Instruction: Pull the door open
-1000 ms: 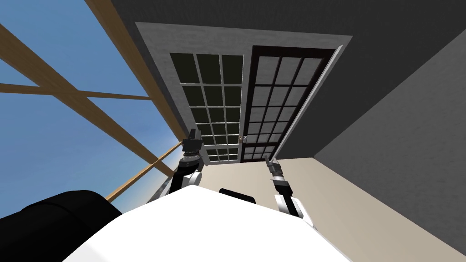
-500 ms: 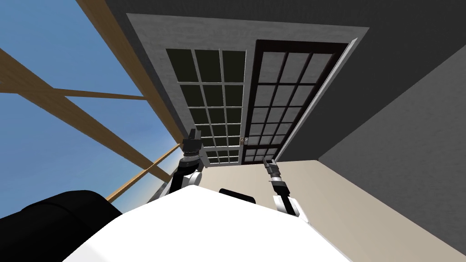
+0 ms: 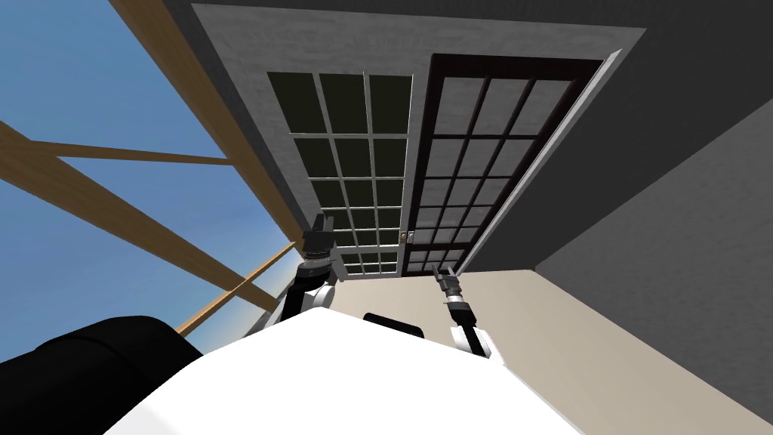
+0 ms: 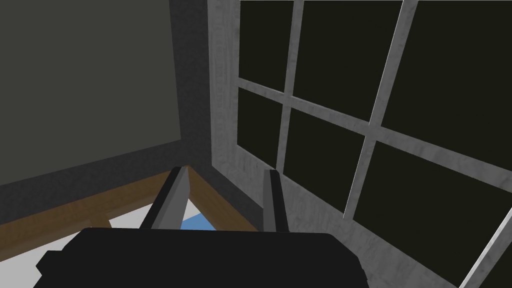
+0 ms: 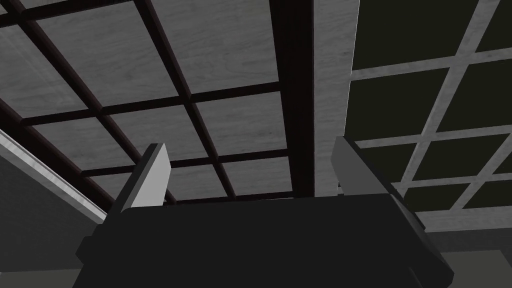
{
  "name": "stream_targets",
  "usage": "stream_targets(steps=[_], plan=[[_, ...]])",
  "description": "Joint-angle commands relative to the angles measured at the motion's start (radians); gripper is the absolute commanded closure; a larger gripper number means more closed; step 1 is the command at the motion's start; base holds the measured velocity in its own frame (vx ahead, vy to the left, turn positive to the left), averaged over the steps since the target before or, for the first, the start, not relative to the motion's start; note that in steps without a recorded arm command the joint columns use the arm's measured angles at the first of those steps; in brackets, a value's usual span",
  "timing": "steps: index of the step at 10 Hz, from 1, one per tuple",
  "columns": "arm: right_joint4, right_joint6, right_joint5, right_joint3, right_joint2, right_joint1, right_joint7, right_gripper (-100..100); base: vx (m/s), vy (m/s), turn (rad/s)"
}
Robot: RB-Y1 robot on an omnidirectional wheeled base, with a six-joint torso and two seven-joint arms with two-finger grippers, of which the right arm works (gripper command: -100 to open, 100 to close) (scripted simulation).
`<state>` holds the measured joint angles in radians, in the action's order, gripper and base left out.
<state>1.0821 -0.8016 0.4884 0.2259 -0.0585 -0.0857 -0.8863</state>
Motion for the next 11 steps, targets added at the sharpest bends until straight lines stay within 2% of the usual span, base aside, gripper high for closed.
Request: stream_targets(steps=[1, 8, 11], plan=[[-0.041, -0.007, 0.012, 0.005, 0.008, 0.018, -0.037, -100, 0.106, 0.011, 0.019], [-0.180, -0.033, 0.058, 0.024, 0.037, 0.071, -0.162, -100, 0.099, 0.015, 0.014], [-0.258, -0.047, 0.084, 0.034, 0.058, 0.103, -0.232, -100, 0.132, 0.014, 0.019]])
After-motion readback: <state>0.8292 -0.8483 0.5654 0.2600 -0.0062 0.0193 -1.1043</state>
